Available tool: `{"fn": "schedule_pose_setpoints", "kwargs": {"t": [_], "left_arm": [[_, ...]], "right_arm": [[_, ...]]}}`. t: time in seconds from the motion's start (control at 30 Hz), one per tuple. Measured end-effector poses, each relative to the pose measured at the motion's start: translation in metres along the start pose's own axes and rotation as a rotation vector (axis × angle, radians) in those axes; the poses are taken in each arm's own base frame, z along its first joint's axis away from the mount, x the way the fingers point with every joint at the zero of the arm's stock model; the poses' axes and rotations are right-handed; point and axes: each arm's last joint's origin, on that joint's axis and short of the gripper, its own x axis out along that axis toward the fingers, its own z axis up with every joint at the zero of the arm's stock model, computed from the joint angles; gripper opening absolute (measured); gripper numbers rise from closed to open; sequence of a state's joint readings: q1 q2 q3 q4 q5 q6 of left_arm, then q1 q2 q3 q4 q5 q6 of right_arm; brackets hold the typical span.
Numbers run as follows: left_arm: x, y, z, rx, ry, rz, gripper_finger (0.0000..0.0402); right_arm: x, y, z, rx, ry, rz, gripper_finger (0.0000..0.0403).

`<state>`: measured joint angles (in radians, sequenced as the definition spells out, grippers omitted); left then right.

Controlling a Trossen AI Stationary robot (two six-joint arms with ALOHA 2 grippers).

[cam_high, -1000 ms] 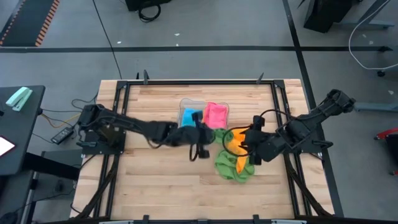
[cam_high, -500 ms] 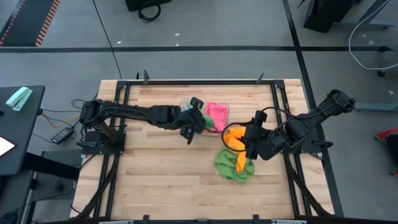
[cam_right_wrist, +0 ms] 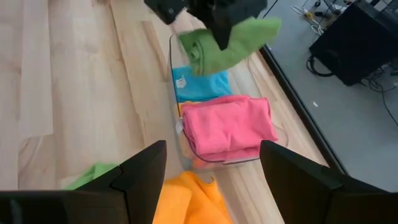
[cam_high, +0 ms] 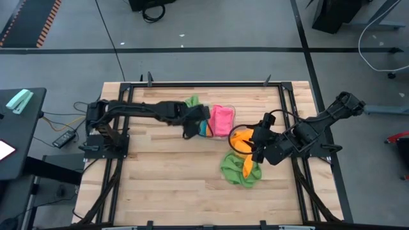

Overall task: Fold microfiber towels
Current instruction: Put the folded green microfiber cloth into the transparent bin

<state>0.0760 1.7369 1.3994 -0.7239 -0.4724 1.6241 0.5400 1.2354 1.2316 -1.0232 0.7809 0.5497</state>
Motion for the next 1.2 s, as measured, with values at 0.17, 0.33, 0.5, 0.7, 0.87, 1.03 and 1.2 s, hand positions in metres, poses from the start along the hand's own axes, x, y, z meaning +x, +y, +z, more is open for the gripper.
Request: {"fn": "schedule_pose_setpoints", "kwargs": {"t": [0.17, 0.33, 0.5, 0.7, 0.87, 1.03, 1.2], "left_arm": [[0.020, 0.005, -0.008, 0.036, -0.100, 0.029, 0.0022], [0.028, 0.014, -0.018, -0.014, -0.209, 0.136, 0.0022], [0.037, 0.007, -0.021, -0.051, -0.284, 0.155, 0.0022], [0.043, -0.026, -0.023, -0.068, -0.274, 0.317, 0.0022], [0.053, -0.049, -0.017, -0.044, -0.330, 0.356, 0.0022], [0.055, -0.052, -0.012, -0.043, -0.339, 0.392, 0.0022], [0.056, -0.049, -0.008, -0.117, -0.355, 0.407, 0.0022]], "right_arm": [[0.000, -0.001, 0.001, 0.007, -0.014, -0.020, 0.0268], [0.000, -0.001, 0.000, 0.025, -0.017, -0.030, 0.0268], [0.000, -0.002, -0.001, 0.049, -0.008, -0.036, 0.0268], [0.002, -0.002, -0.004, 0.065, -0.008, -0.058, 0.0268], [0.007, 0.000, -0.009, 0.088, -0.019, -0.079, 0.0268], [0.008, 0.002, -0.008, 0.104, -0.031, -0.070, 0.0268], [0.008, 0.002, -0.008, 0.042, -0.026, -0.064, 0.0268]]}}
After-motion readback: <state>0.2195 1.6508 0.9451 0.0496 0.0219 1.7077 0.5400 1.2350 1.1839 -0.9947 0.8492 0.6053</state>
